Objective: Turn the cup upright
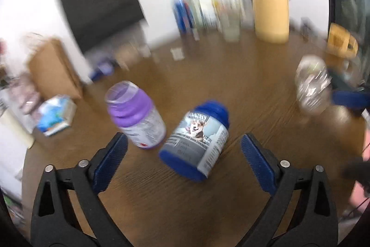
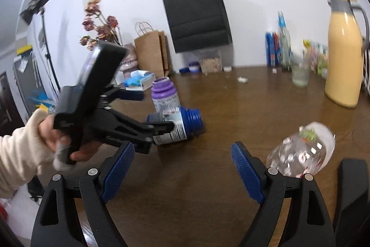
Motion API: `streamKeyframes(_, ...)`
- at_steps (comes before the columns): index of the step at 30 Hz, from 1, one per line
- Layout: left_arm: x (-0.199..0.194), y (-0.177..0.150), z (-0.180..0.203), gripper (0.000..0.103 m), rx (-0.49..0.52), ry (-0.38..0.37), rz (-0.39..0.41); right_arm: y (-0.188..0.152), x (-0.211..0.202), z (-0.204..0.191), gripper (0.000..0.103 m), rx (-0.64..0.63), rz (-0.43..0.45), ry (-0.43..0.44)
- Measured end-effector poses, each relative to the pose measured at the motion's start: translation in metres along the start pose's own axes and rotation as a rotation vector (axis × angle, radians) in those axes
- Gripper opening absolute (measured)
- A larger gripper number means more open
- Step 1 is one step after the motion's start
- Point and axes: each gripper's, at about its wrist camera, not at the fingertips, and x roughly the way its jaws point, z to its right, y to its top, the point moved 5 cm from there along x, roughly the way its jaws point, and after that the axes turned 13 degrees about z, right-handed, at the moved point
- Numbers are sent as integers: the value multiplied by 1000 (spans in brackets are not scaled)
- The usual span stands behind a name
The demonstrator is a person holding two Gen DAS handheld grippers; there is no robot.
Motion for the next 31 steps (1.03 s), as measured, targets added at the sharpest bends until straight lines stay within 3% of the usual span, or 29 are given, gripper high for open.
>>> streamKeyframes(1,-38,-3,-4,98,-51,75,108,0,-7,-6,90,-25,34,-8)
streamKeyframes(4,-135,-35,-11,103,-236,306,284,-7,-26,-24,90,-65,79,-1)
streamKeyframes(6,-184,-61,-10,103,-314,382,314,-17,-42,-41,90,-99,99,-10)
streamKeyframes(7,-207,-78,-7,103,-347,418,289,-21,-48,-49,90,-106,104,-8)
streamKeyframes(9,-238,-94,-2,103,-317,471,297,-32,-60,-66,91,-105,110,9)
streamKeyframes(11,-268,-108,9,103,-206,568,334,-47,-71,-84,91,-88,90,23)
streamKeyframes(13,-286,-119,17,103,-173,565,342,-61,-77,-98,91,-87,59,27)
streamKeyframes(17,-310,-138,25,103,-237,532,330,-83,-96,-123,91,-121,20,4)
streamKeyframes(20,-327,-145,23,103,-316,524,359,-90,-123,-137,91,-115,36,-36)
streamKeyframes(25,-341,-138,24,103,-327,518,428,-88,-160,-154,91,-121,89,-42)
streamKeyframes(31,-336,-140,27,103,-321,493,401,-88,-148,-163,91,-130,66,-11)
